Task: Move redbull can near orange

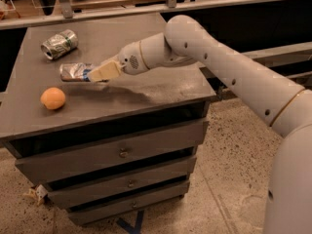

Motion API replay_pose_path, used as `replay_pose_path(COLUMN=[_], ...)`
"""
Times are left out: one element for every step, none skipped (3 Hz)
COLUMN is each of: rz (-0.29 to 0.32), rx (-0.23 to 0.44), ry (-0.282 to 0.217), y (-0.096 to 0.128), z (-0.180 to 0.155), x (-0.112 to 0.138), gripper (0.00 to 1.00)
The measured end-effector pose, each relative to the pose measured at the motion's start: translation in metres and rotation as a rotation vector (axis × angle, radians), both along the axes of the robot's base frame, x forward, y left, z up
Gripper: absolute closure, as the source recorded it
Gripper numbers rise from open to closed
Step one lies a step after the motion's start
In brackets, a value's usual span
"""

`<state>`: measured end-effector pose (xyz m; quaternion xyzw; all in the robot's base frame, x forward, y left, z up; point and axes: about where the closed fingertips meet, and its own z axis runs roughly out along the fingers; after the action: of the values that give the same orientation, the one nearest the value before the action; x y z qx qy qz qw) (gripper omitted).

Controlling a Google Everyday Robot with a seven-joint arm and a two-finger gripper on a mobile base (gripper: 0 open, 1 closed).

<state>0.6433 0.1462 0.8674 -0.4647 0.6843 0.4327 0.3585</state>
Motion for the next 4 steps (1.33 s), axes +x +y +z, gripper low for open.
replay_pose_path(rz=[-0.013, -0.018, -0.02, -0.019], rx=[0.001, 0.004, 0.003, -0.004], ry=[0.026, 0.063, 0.081, 0.085], y=[0.009, 0.014, 0.016, 0.018], z=[-0.009, -0.015, -0.019, -0.02], x=[-0.001, -0.008, -0.013, -0.016], gripper=[1.0, 0.82, 0.59, 0.35])
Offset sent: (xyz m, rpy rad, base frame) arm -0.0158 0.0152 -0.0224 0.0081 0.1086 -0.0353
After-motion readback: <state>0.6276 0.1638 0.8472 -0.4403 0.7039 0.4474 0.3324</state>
